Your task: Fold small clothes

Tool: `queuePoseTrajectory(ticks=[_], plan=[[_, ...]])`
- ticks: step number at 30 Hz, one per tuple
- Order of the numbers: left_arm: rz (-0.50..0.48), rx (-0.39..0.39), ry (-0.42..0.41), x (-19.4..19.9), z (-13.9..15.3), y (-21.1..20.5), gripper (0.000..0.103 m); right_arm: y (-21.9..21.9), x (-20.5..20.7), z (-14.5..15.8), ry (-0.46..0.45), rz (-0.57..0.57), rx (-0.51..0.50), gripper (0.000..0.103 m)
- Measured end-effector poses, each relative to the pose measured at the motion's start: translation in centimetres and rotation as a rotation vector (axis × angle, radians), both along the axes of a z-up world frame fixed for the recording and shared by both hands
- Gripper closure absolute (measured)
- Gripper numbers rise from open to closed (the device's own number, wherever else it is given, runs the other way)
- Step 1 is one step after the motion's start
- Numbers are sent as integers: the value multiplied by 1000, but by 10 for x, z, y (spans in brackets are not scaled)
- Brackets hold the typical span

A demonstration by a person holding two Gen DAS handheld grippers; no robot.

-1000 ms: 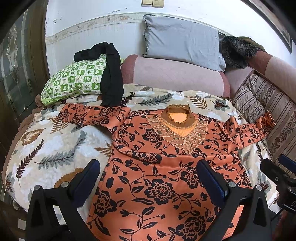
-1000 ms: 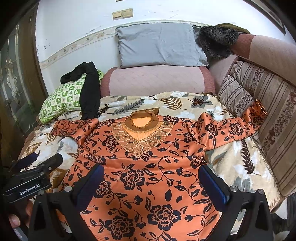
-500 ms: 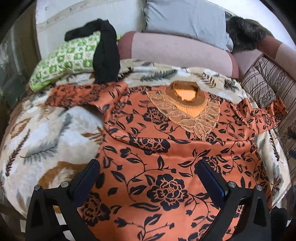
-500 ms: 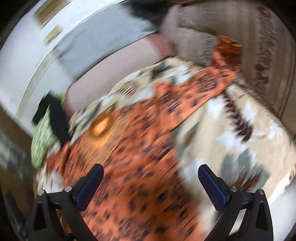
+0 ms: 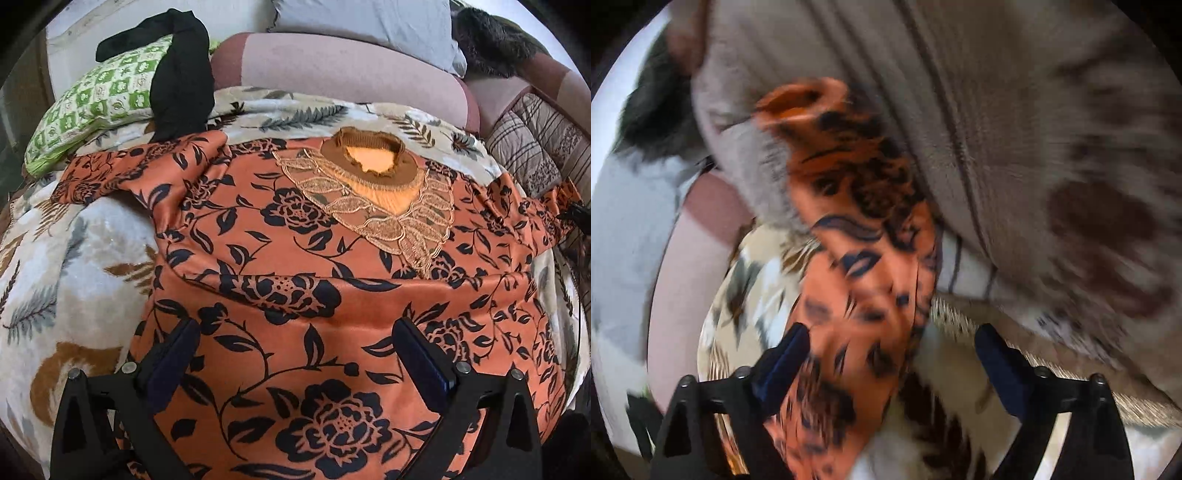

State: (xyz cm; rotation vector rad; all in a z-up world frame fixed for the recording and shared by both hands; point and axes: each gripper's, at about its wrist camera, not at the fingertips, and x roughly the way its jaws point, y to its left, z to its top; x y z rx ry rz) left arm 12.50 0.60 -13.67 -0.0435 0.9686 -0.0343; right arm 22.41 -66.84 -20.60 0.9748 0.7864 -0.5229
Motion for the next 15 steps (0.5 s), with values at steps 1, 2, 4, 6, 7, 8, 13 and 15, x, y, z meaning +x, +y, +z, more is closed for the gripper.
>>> queuePoseTrajectory(ticks=[1,2,4,6,7,8,13,15], plan=[[-2,2,0,0,-1,1,0,-4,5,-4,9,-17,-3,29],[-4,5,-1,1,-3,2,0,-8,11,-10,26,-28,11,43],[1,15,-2,1,-4,9,0,-10,18,-14,65,-28,-6,66],[18,7,-14,0,-3,18,0,-4,29,-2,50,31,-50,95],[31,-1,-21,0,-1,23,0,4,33,12,41,58,-109,94],[49,-13,-29,0,1,30,0,20,39,34,12,109,-195,94],[107,-49,-70,-11,11,58,0,151,50,140,-167,392,-476,94],[138,-56,-91,-21,17,72,0,228,45,172,-252,535,-531,94]])
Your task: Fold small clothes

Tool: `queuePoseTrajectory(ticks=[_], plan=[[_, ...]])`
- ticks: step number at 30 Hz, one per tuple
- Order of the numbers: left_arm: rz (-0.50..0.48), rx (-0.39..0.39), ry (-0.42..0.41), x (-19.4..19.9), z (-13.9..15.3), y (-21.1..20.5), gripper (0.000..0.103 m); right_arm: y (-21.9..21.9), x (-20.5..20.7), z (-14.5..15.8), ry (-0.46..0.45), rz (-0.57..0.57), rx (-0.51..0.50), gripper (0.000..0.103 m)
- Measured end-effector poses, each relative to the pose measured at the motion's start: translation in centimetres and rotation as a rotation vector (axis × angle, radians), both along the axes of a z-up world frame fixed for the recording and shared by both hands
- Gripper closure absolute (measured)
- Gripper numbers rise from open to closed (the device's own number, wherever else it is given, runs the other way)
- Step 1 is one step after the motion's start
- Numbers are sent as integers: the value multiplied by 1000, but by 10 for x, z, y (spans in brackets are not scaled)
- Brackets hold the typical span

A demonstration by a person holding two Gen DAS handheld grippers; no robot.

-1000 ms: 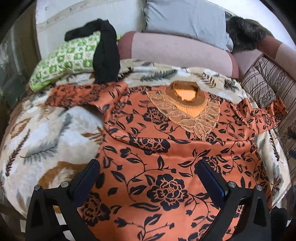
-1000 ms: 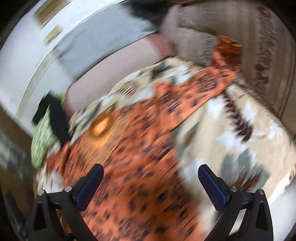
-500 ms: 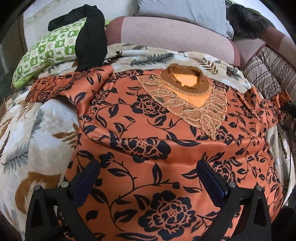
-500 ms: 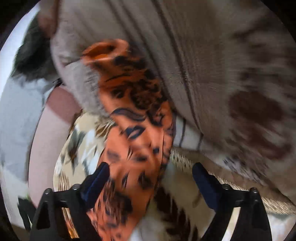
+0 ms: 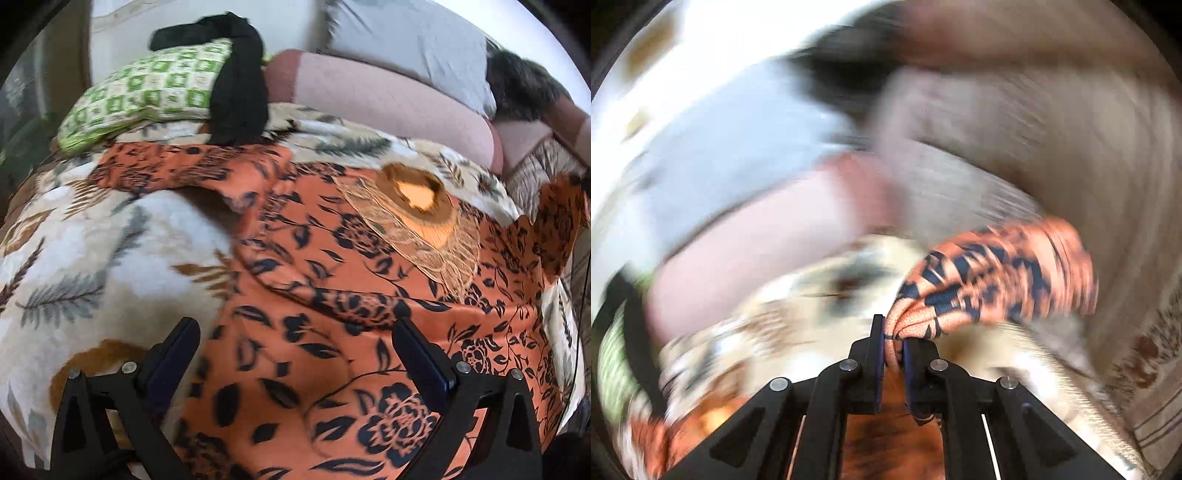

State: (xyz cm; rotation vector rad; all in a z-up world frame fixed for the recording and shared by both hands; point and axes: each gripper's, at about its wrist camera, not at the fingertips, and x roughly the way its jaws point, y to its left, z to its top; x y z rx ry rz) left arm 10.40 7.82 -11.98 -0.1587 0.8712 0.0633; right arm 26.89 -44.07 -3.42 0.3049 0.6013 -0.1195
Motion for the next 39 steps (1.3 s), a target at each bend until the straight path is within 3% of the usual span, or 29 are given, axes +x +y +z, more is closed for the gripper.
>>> queuePoseTrajectory(ticks=[3,6,7,8,10,11,15,17,19,22,25,27,28,29,30,31,34,35,36,37,38,39], plan=[[43,-9,-15,-12,4,21,0,125,-20,13,-43,232,-106,94],[83,-31,-13,-13,5,40,0,224,-24,-32,94,455,-106,82],[91,-36,-14,-13,5,44,0,248,-24,-63,146,512,-69,53],[98,-44,-10,-11,6,47,0,260,-25,-84,195,543,-53,15],[85,-56,-20,-6,12,50,0,261,-26,-126,297,548,-9,16],[77,-48,-31,-3,15,49,0,249,-30,-130,302,525,37,16],[5,-48,-42,34,22,21,0,168,-53,-122,257,361,198,16],[-38,-57,-22,63,19,4,0,141,-45,-122,263,312,267,16],[-32,-51,41,97,9,-6,0,122,-40,-125,274,308,338,16],[20,-158,155,142,-18,-3,0,107,-35,-143,344,295,400,16],[108,-261,267,167,-45,7,9,87,-43,-164,379,288,582,16],[158,-286,286,171,-50,10,15,78,-53,-175,386,269,699,16],[167,-284,276,172,-48,10,39,69,-61,-184,396,238,800,16],[158,-276,276,175,-46,9,78,63,-69,-189,392,211,855,16],[165,-255,299,178,-45,9,90,57,-75,-195,385,170,916,16],[177,-258,294,177,-43,11,94,51,-77,-200,378,128,973,16],[147,-199,171,168,-20,8,95,42,-69,-204,357,60,1030,16],[124,-172,100,161,-6,4,95,39,-63,-206,339,21,1045,22],[87,-119,-27,147,15,-5,95,36,-60,-205,322,-6,1047,33],[72,-79,-85,140,25,-9,95,34,-57,-201,311,-26,1027,65],[65,-11,-161,127,34,-15,95,33,-56,-192,295,-41,962,79],[80,44,-184,117,28,-19,94,34,-58,-176,245,-50,846,79]])
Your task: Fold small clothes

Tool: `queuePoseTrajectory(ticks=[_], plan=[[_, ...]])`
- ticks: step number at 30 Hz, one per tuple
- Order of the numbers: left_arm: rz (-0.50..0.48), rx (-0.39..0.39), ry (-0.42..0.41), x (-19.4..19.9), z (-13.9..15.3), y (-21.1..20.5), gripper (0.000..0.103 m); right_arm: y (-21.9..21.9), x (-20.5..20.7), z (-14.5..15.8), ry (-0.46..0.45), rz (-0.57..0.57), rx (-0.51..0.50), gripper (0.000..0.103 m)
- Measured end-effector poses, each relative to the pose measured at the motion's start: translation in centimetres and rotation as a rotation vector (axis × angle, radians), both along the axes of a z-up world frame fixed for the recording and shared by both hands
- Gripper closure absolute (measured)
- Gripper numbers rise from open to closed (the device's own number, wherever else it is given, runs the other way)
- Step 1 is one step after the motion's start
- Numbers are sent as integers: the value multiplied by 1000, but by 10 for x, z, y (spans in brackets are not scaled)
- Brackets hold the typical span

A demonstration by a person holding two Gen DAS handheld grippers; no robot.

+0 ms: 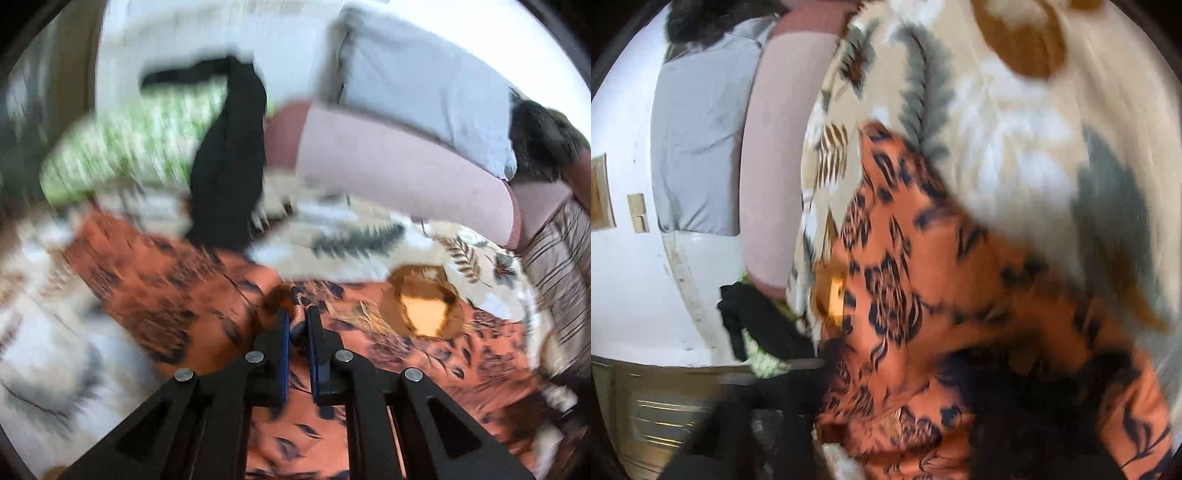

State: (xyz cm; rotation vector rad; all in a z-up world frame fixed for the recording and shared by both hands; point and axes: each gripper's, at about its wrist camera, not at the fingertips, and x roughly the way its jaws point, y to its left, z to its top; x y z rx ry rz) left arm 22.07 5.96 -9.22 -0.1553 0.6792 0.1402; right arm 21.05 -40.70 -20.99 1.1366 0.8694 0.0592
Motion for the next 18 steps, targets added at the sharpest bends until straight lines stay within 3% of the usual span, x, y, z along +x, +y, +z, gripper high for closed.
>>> queuePoseTrajectory(ticks=[2,3,4,5,6,7,8,9,12,14,16,18], plan=[[9,-23,153,8,-37,3,93,6,-5,16,-22,11,-217,78],[50,-57,324,17,-76,11,93,10,-5,5,31,35,-232,78],[59,-95,341,16,-86,17,89,11,-4,-9,106,64,-197,77],[53,-90,276,9,-78,19,86,10,-7,-23,153,93,-140,76],[46,-62,277,7,-73,18,84,9,-12,-21,129,94,-130,75],[43,-50,283,7,-67,17,79,7,-16,-13,108,107,-140,61],[35,-65,278,7,-59,19,75,7,-17,-10,98,126,-132,28],[30,-78,260,7,-52,21,73,6,-19,-2,96,154,-123,21],[39,-46,155,-3,-30,14,62,8,-17,27,50,186,-217,20],[-13,-12,106,-2,-22,-1,46,3,-12,47,-5,166,-303,20],[-78,16,110,9,-27,-12,45,-2,10,51,-11,153,-380,20],[-125,55,202,27,-50,-25,45,-4,48,44,18,195,-455,20]])
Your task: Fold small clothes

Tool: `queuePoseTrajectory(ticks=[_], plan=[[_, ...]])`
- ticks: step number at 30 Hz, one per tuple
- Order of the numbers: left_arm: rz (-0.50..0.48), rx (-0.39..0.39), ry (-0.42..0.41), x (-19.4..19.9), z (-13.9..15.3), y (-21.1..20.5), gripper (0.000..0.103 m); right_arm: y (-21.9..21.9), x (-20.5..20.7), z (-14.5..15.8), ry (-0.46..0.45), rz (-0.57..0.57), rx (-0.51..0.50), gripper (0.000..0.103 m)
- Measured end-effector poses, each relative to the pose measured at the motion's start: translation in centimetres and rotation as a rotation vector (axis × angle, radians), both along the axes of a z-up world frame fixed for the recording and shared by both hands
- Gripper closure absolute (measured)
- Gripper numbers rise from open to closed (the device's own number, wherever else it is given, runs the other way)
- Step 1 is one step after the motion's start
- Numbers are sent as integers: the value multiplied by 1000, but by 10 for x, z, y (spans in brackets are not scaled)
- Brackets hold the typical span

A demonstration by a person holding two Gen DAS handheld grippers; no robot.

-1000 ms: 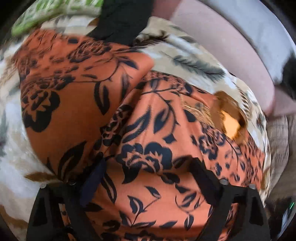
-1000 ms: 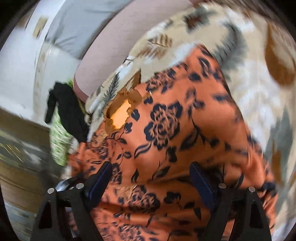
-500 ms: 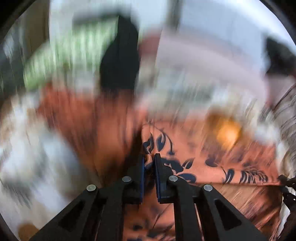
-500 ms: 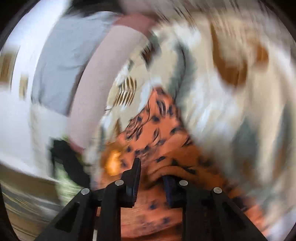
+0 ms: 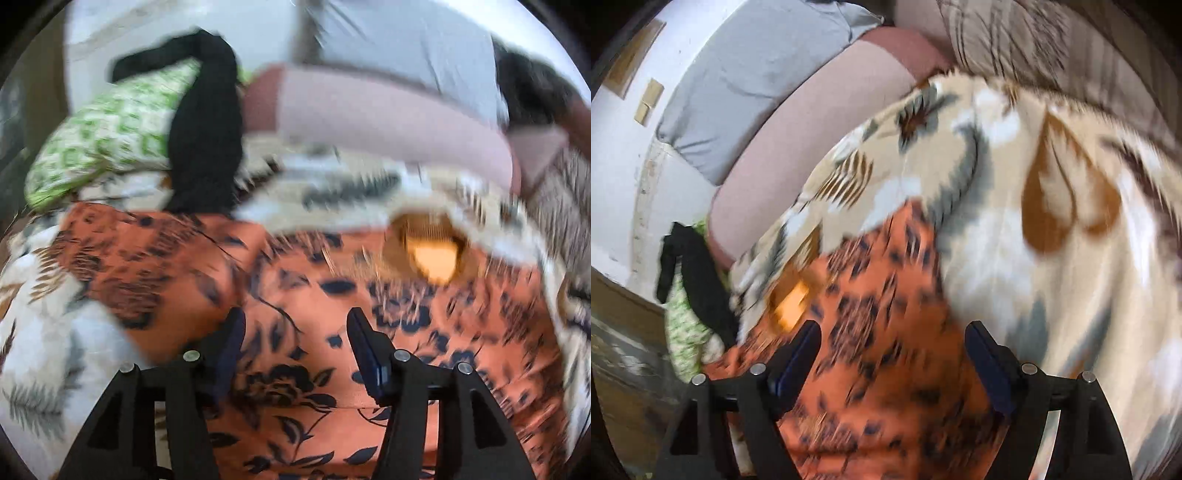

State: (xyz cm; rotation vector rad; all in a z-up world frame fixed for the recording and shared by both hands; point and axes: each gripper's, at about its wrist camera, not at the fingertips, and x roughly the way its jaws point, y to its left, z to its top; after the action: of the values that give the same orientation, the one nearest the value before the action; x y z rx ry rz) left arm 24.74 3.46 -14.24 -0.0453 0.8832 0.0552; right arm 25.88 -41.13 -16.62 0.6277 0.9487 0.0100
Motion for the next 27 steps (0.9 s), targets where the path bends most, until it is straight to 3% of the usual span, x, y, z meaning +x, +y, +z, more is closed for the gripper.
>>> queuePoseTrajectory(ticks=[2,3,4,5,7,8,9,10,11,13,15,17,18,19,22,24,26,27], plan=[[-20,13,81,12,-22,-4,45,1,40,-25,95,72,-45,22],[-30,23,118,17,-36,-6,45,6,59,-39,151,142,-34,29],[-44,47,80,13,-36,-9,45,11,68,-48,180,185,-57,60],[-59,74,58,13,-35,-13,45,15,71,-40,155,195,-125,80],[-60,60,57,18,-36,-12,45,7,61,-15,50,138,-171,86],[-56,50,58,19,-35,-11,45,1,57,-12,28,89,-219,87],[-53,41,63,21,-33,-11,44,-11,57,-20,63,8,-279,87],[-53,33,63,21,-32,-11,45,-24,58,-35,140,-34,-268,83],[-56,10,54,20,-27,-9,45,-34,56,-48,176,-33,-180,82],[-48,-15,9,-3,-18,3,44,-36,40,-29,82,-47,-149,82],[-22,-40,-41,-13,-7,9,42,-26,23,-3,-6,-10,-80,75],[-6,-38,-29,-14,-9,10,31,1,6,17,-98,104,-5,29],[-10,-9,70,-4,-26,8,30,15,2,17,-117,180,20,3],[-18,-10,149,3,-38,8,30,32,-2,9,-101,267,21,3],[-27,-103,91,-5,-13,23,30,46,7,-48,160,282,-67,6],[-40,-194,-42,-23,21,48,30,46,-6,-36,69,233,-92,7],[5,-195,-142,-34,41,80,27,57,-11,-32,80,265,-138,7],[71,-224,-161,-36,44,113,26,59,-9,-35,93,276,-156,7]])
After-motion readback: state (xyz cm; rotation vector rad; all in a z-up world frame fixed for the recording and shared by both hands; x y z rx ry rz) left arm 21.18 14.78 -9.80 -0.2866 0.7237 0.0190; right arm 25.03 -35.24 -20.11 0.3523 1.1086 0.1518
